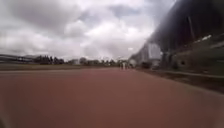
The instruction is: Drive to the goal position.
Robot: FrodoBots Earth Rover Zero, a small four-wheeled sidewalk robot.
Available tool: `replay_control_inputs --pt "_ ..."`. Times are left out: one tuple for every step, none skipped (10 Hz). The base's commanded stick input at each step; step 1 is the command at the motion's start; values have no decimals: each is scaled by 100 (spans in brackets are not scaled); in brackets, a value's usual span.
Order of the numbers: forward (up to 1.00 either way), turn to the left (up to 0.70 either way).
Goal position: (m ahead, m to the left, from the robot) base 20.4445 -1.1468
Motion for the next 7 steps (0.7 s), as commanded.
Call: replay_control_inputs --pt "100 1" --pt "100 1" --pt "100 1" --pt "100 1" --pt "100 1" --pt "100 1" --pt "100 1"
